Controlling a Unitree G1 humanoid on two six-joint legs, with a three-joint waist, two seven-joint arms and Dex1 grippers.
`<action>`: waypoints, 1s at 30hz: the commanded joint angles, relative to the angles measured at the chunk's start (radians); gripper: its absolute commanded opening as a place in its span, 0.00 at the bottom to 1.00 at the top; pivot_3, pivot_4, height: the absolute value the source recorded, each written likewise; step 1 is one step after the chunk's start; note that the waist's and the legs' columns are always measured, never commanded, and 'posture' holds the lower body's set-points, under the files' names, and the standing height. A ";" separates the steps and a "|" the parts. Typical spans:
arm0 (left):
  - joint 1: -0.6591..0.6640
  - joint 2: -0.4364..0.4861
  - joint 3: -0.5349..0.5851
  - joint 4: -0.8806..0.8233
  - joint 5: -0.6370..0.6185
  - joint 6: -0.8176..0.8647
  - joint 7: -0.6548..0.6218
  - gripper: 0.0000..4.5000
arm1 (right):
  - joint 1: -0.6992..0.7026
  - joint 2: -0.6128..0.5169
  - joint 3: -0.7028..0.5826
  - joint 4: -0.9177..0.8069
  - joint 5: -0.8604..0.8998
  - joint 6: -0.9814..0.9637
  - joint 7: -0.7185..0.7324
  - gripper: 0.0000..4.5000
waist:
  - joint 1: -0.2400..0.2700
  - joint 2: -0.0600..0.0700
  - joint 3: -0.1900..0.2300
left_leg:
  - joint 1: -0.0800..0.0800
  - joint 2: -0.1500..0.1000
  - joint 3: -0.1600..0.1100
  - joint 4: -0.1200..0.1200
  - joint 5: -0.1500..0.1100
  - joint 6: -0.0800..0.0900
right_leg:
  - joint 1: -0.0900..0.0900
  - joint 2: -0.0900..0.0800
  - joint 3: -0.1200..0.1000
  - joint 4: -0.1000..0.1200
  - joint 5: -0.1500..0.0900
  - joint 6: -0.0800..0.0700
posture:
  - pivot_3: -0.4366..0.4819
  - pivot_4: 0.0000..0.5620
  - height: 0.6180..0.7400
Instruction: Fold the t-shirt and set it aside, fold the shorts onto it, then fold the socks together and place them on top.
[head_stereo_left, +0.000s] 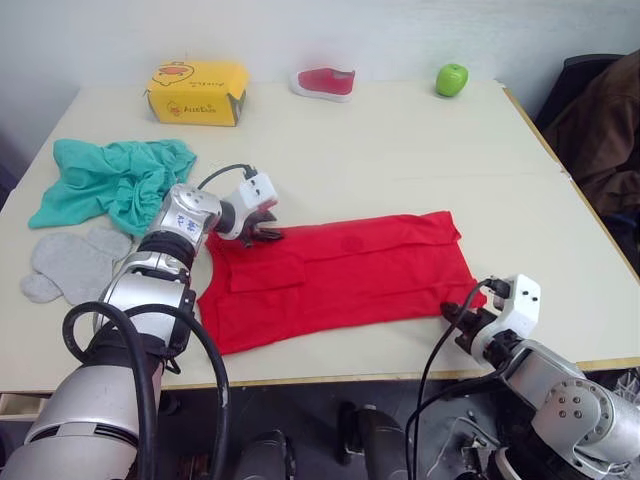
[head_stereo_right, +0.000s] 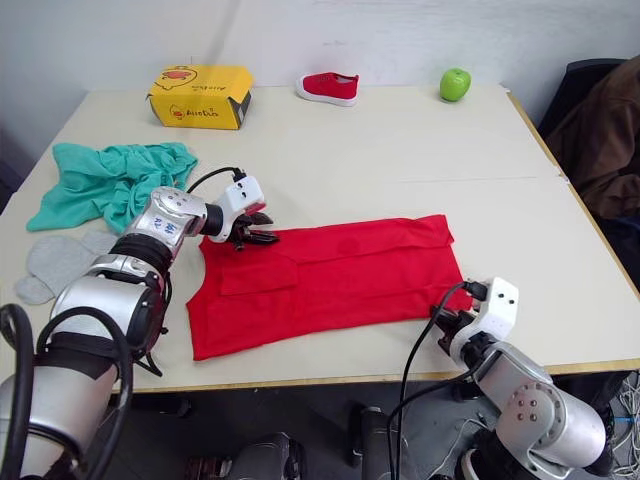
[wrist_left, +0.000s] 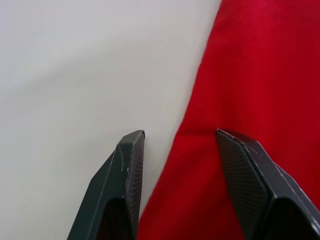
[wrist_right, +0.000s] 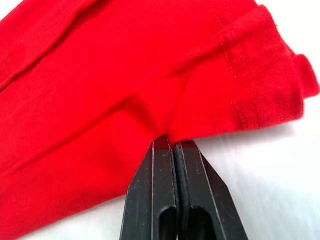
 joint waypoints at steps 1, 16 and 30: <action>0.007 -0.012 0.000 0.011 -0.002 0.038 -0.066 0.40 | 0.018 0.007 0.010 -0.013 0.007 0.021 -0.012 0.00 | 0.000 0.000 0.000 | 0.000 0.000 0.000 0.000 0.000 0.000 | 0.000 0.000 0.000 0.000 0.000 0.000 | 0.48 0.27 1.00; 0.034 0.038 0.017 0.004 -0.011 0.073 -0.113 0.01 | -0.108 -0.057 0.008 0.080 -0.001 0.020 -0.005 0.00 | -0.006 0.000 0.000 | 0.001 0.000 0.002 0.000 0.000 0.000 | 0.000 0.000 0.002 0.000 0.000 0.000 | 0.48 0.27 1.00; 0.228 0.140 0.133 -0.150 -0.179 0.177 -0.228 0.01 | -0.503 -0.268 0.171 0.918 -0.065 -0.460 0.022 0.00 | -0.032 0.001 0.000 | 0.013 0.000 0.014 -0.012 0.002 -0.001 | 0.000 0.000 0.012 0.003 -0.001 -0.002 | 0.48 0.27 1.00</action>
